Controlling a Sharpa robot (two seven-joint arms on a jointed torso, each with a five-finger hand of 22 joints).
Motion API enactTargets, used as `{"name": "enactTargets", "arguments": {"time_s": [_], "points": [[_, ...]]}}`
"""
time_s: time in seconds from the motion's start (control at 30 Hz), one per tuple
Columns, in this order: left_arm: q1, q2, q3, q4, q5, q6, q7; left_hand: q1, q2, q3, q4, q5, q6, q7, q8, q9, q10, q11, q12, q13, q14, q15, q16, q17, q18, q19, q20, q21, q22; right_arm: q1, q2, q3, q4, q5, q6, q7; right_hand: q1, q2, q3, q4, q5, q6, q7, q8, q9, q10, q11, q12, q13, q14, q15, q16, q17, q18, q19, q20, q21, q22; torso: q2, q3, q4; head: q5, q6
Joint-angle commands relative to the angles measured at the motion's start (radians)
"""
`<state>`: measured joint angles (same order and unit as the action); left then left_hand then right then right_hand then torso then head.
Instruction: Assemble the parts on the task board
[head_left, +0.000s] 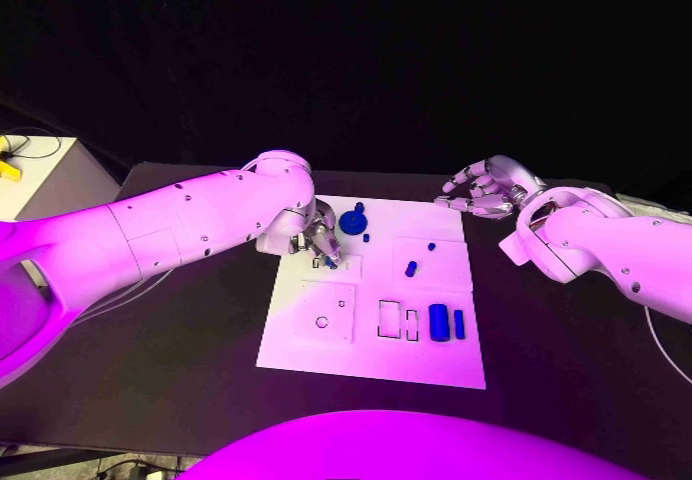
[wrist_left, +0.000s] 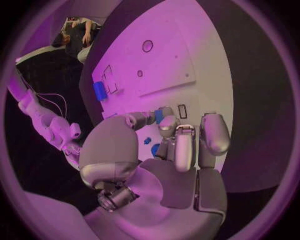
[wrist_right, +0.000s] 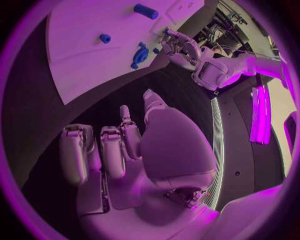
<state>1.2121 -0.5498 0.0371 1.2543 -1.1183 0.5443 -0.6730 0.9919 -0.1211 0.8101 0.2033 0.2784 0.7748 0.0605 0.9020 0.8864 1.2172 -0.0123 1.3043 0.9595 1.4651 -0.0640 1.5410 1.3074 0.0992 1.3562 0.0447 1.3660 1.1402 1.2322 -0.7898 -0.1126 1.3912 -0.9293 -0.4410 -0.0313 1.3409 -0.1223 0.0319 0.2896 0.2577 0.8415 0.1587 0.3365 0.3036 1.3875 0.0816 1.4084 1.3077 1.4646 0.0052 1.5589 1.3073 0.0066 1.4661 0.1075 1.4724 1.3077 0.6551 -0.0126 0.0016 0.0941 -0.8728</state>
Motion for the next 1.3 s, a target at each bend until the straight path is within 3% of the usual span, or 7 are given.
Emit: {"name": "enactTargets", "arguments": {"time_s": [0.03,1.3], "points": [[0.000,0.000,0.000,0.002,0.003,0.019,0.007,0.005,0.010,0.190,-0.195,0.007,0.008,-0.004,0.006,0.000,0.004,-0.002,0.003,-0.001,0.091,-0.005,0.006,0.224,-0.012,0.005,-0.002,0.005,-0.001,-0.001,0.001,0.000,0.001,-0.009,0.006,0.010,-0.004,0.001,-0.004,0.000,0.003,-0.009,0.001,0.004,0.001,-0.006,-0.003,-0.002,0.096,0.099,-0.004,-0.005,0.239,0.017,0.071,-0.007,-0.003,0.207,0.000,0.0008,-0.0001,0.001,0.000],[-0.004,0.010,-0.004,-0.008,-0.004,0.033,0.014,0.001,0.009,0.193,-0.198,0.006,0.008,-0.004,0.006,0.000,0.002,-0.002,0.001,-0.005,0.091,-0.005,0.005,0.223,-0.012,0.005,-0.002,0.004,-0.001,-0.001,0.000,0.000,0.002,-0.009,0.009,0.009,-0.004,0.002,-0.004,0.001,0.007,-0.009,0.001,0.007,0.002,-0.004,-0.004,-0.001,0.097,0.099,-0.004,-0.004,0.240,0.016,0.072,-0.007,-0.003,0.207,0.000,0.0017,-0.0003,-0.001,0.000]]}}
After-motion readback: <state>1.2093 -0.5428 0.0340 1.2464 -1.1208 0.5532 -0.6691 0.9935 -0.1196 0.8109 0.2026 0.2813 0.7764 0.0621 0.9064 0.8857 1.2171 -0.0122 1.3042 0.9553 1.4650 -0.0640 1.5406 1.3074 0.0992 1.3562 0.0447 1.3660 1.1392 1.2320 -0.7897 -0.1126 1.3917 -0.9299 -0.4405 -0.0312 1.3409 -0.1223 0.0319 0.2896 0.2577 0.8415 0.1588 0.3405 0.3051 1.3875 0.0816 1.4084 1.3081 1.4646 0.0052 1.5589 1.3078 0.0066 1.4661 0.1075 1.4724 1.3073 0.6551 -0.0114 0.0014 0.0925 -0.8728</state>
